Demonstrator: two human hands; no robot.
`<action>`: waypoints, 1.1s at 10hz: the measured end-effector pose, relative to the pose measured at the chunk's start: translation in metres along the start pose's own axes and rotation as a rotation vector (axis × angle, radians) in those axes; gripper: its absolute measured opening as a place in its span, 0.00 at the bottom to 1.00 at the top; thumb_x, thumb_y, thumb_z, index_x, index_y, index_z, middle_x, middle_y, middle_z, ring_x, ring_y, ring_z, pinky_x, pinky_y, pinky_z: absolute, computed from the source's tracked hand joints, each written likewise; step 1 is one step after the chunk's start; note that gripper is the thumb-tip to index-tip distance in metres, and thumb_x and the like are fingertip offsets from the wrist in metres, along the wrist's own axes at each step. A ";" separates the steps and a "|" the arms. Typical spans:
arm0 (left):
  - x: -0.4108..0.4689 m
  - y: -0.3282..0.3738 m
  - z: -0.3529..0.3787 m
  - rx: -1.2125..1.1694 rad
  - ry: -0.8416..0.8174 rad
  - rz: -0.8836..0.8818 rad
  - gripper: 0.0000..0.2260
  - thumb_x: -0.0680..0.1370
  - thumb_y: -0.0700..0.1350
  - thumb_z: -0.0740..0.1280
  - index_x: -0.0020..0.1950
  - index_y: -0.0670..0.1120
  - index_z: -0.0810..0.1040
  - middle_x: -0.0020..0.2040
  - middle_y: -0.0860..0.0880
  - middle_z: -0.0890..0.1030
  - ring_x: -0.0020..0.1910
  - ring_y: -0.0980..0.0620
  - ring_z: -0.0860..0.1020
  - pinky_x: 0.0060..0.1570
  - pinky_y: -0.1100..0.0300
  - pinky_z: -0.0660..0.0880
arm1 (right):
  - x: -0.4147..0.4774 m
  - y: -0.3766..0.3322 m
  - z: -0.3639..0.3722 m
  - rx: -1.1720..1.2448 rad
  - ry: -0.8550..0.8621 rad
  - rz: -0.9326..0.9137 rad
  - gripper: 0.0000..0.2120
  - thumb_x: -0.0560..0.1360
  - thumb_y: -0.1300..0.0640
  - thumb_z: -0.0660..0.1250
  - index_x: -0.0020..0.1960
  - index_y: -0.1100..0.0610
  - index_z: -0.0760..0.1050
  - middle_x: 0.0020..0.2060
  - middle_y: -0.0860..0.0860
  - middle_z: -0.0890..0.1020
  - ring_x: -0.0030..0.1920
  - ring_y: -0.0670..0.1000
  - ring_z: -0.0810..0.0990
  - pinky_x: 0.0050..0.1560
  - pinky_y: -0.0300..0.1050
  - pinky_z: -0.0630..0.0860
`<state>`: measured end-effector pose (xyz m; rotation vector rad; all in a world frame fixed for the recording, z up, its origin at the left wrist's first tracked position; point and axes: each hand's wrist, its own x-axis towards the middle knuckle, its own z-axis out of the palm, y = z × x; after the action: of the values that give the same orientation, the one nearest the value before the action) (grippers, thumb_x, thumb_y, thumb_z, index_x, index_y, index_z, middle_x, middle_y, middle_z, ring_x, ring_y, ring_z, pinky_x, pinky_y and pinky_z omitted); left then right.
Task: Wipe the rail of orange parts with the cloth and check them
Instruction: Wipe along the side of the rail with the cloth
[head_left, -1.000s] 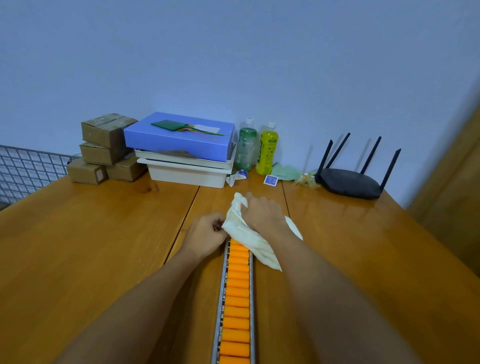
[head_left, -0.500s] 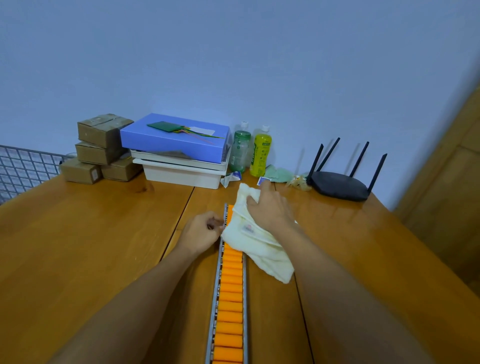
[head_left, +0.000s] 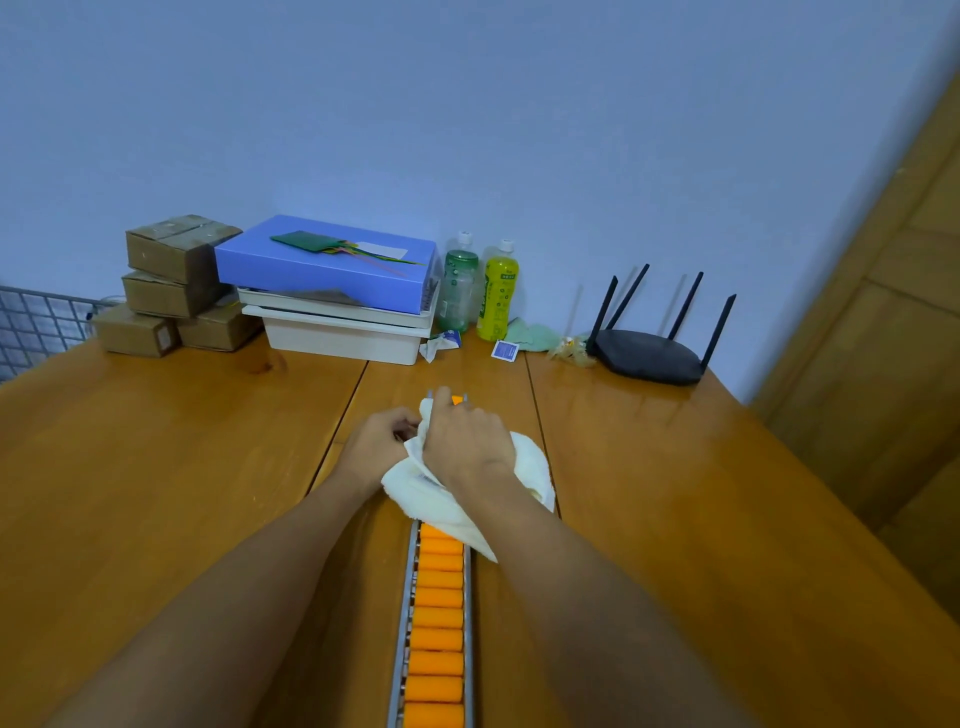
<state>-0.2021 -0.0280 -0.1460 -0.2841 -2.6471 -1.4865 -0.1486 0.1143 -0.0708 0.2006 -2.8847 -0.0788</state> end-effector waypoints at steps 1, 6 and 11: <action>-0.008 0.011 -0.003 -0.044 0.012 0.015 0.07 0.72 0.44 0.75 0.48 0.53 0.84 0.44 0.50 0.86 0.46 0.46 0.84 0.47 0.51 0.79 | -0.003 0.001 -0.001 -0.038 -0.029 -0.002 0.12 0.80 0.58 0.61 0.63 0.57 0.64 0.51 0.56 0.82 0.48 0.58 0.83 0.37 0.49 0.68; -0.029 0.032 0.002 0.039 0.055 -0.036 0.11 0.82 0.49 0.68 0.62 0.49 0.81 0.53 0.50 0.80 0.53 0.50 0.78 0.50 0.55 0.74 | -0.037 0.047 -0.012 -0.009 -0.029 0.061 0.12 0.78 0.60 0.61 0.60 0.56 0.65 0.46 0.53 0.82 0.42 0.55 0.81 0.36 0.48 0.69; -0.102 0.054 -0.031 0.177 -0.008 0.000 0.18 0.68 0.57 0.64 0.39 0.42 0.82 0.35 0.45 0.83 0.34 0.53 0.77 0.36 0.56 0.69 | -0.084 -0.019 -0.039 0.136 0.039 -0.088 0.20 0.81 0.51 0.61 0.70 0.58 0.64 0.53 0.58 0.83 0.51 0.62 0.82 0.40 0.50 0.67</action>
<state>-0.0912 -0.0388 -0.1020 -0.2753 -2.7610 -1.2413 -0.0560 0.1064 -0.0542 0.3506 -2.8432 0.1048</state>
